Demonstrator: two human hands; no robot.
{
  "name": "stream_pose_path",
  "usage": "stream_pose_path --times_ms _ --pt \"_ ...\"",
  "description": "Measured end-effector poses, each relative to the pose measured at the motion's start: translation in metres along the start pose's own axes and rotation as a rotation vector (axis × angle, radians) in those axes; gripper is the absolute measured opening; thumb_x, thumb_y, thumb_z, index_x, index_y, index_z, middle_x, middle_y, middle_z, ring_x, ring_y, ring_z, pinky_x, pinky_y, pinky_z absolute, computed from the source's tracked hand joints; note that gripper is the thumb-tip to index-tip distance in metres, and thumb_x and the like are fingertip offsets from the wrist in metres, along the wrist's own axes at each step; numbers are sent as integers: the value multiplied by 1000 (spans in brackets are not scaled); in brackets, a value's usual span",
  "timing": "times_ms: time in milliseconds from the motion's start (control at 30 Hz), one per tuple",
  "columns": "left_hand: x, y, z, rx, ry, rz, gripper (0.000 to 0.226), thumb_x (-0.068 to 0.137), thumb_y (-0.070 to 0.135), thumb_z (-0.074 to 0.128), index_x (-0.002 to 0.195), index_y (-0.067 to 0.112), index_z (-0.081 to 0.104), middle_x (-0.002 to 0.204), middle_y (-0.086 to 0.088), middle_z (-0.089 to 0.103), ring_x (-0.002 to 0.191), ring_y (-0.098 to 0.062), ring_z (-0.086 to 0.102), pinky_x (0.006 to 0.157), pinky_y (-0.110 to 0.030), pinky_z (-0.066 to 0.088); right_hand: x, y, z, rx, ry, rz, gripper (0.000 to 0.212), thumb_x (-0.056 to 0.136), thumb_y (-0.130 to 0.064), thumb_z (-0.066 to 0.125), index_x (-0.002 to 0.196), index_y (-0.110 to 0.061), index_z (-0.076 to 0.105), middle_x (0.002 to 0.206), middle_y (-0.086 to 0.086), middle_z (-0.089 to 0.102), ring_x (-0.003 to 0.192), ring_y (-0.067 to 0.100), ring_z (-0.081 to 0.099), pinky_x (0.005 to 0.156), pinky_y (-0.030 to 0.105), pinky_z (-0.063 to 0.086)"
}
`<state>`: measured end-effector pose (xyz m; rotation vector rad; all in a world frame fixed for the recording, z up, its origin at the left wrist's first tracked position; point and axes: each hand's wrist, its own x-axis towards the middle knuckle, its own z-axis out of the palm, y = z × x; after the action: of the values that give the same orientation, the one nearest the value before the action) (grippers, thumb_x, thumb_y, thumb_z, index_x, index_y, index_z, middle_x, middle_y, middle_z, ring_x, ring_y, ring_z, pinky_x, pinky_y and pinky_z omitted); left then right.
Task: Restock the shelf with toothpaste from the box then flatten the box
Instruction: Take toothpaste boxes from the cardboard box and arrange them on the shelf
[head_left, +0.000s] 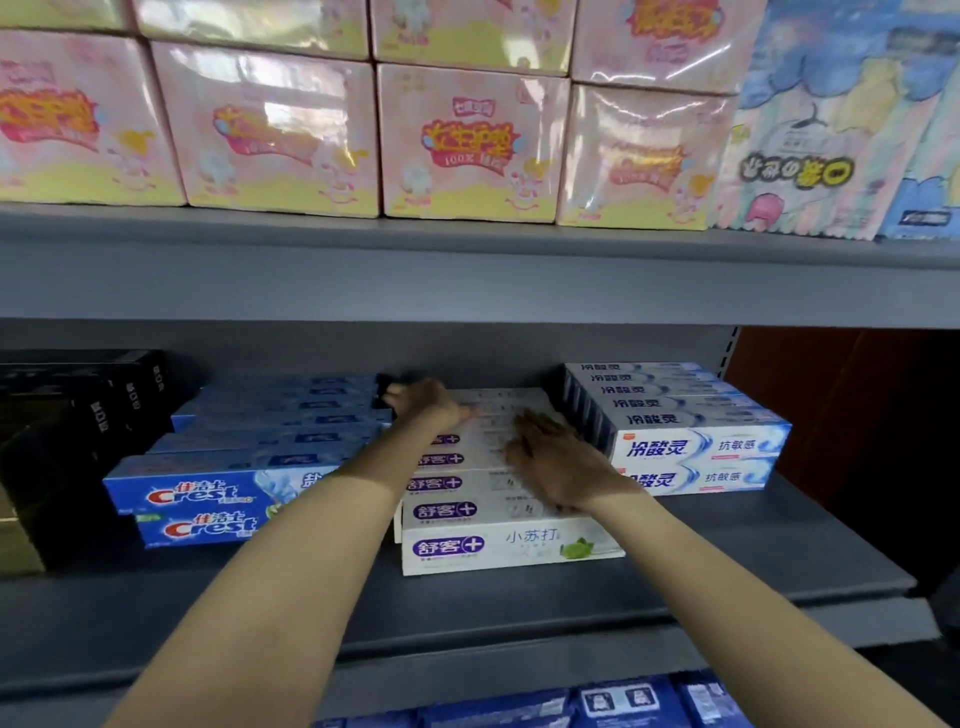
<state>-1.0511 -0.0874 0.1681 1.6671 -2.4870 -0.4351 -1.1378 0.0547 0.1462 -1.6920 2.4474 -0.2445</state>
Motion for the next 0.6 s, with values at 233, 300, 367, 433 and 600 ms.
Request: stream_pose_path --times_ms 233,300,367,433,600 --pt "-1 7 4 -58 26 64 73 83 60 57 127 3 48 135 -19 45 124 -34 38 96 -34 38 -1 1 -3 30 -26 35 62 100 -47 16 151 -12 11 160 5 5 147 18 3 120 36 10" --pt "-1 6 3 -92 25 64 75 82 60 58 129 3 47 136 -19 44 124 -34 38 96 -34 38 -3 0 -5 42 -48 49 60 101 -43 16 150 -8 12 159 10 5 147 22 3 120 38 10" --pt "-4 4 1 -138 7 65 77 80 60 60 129 2 47 135 -20 43 124 -33 40 95 -35 40 -5 -2 -9 89 -60 99 53 103 -32 18 146 -1 20 157 19 7 147 30 3 119 41 12" --pt "-4 1 2 -202 -7 78 72 80 58 63 123 2 51 132 -19 47 120 -31 45 94 -35 43 -7 -2 -9 104 -57 150 48 103 -23 21 142 3 26 153 26 14 145 38 7 119 45 16" --pt "-14 -11 -4 -448 -26 115 49 96 39 50 121 -3 53 125 -16 56 113 -29 55 86 -30 45 -8 -4 -13 111 -33 124 46 101 -27 30 136 3 32 141 22 38 131 36 38 102 40 39"
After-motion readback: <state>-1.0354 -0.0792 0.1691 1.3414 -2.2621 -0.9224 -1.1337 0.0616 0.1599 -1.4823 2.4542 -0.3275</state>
